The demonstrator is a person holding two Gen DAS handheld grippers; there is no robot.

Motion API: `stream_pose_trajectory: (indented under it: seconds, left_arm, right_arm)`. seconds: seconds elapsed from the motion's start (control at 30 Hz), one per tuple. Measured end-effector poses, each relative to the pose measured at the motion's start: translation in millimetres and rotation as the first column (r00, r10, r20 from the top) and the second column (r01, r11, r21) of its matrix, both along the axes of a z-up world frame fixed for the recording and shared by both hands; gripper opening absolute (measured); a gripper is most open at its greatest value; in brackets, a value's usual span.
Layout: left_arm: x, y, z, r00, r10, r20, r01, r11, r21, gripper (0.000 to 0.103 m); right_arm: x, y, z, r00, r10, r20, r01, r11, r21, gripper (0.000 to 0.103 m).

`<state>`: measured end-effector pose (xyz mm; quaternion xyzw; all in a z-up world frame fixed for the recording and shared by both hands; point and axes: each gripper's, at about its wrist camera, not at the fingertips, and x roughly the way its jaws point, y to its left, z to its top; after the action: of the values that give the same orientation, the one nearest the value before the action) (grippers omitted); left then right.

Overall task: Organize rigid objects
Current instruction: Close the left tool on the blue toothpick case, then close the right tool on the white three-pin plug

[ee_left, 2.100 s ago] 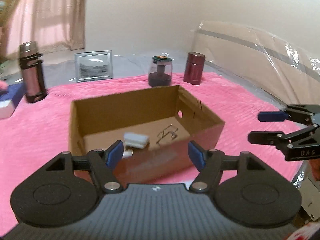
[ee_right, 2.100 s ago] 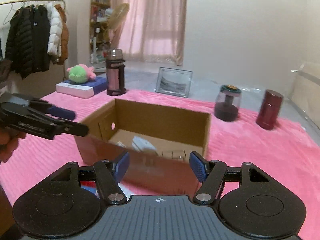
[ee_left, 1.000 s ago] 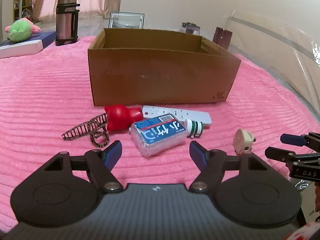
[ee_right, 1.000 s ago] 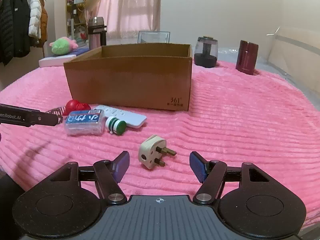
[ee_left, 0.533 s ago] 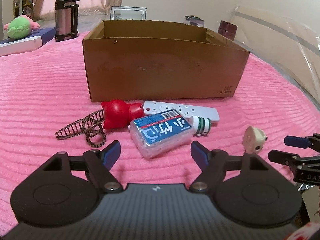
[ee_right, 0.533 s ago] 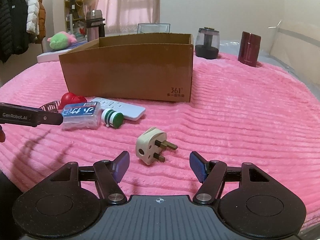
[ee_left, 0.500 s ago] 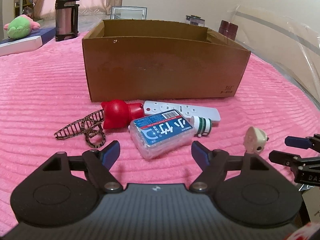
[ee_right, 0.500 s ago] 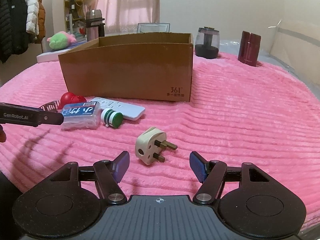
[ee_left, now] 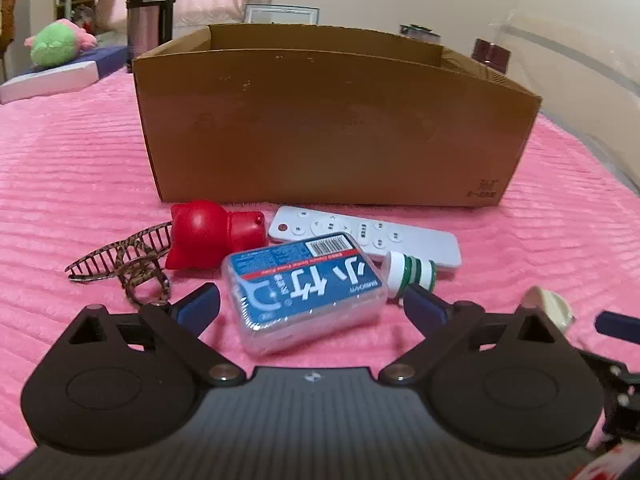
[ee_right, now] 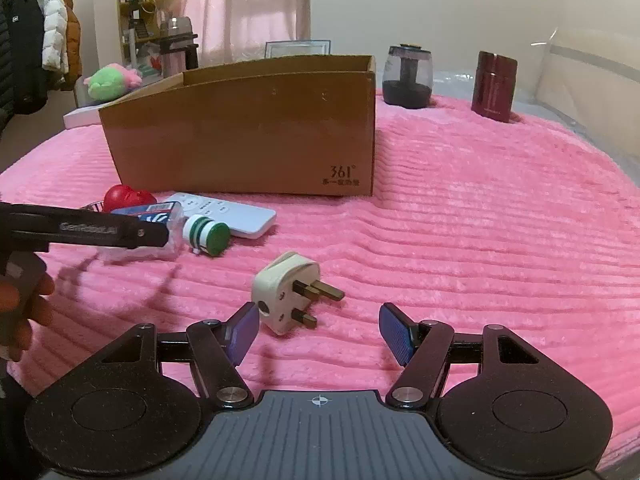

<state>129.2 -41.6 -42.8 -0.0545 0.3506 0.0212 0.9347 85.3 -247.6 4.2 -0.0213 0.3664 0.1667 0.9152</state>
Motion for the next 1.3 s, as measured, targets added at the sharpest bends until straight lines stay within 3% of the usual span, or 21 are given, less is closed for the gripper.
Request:
stream_pose_trajectory:
  seconds: [0.23, 0.4, 0.57, 0.97, 1.3]
  left_arm:
    - [14.8, -4.6, -10.5, 0.997, 0.072, -0.012, -0.071, 0.996, 0.045, 0.098]
    - [6.9, 2.8, -11.2, 0.999, 0.053, -0.003, -0.053, 0.997, 0.05, 0.097]
    - [0.3, 9.4, -12.5, 1.0, 0.015, -0.004, -0.015, 0.999, 0.047, 0.09]
    - [-16.3, 22.6, -9.7, 0.996, -0.092, -0.002, 0.092, 0.995, 0.026, 0.09]
    - [-19.5, 31.7, -11.0, 0.994, -0.112, 0.009, 0.112, 0.994, -0.015, 0.09]
  right_arm:
    - [5.7, -4.1, -6.8, 1.0, -0.003, -0.012, 0.003, 1.0, 0.006, 0.063]
    - [5.6, -4.3, -7.2, 1.0, 0.0, -0.003, 0.0, 1.0, 0.013, 0.063]
    - [4.7, -0.1, -8.2, 1.0, 0.019, 0.006, -0.019, 1.0, 0.02, 0.063]
    - [17.1, 10.0, -14.2, 0.986, 0.159, 0.047, -0.158, 0.987, -0.034, 0.063]
    - [47.9, 3.7, -23.5, 0.956, 0.293, -0.02, -0.293, 0.956, 0.018, 0.063]
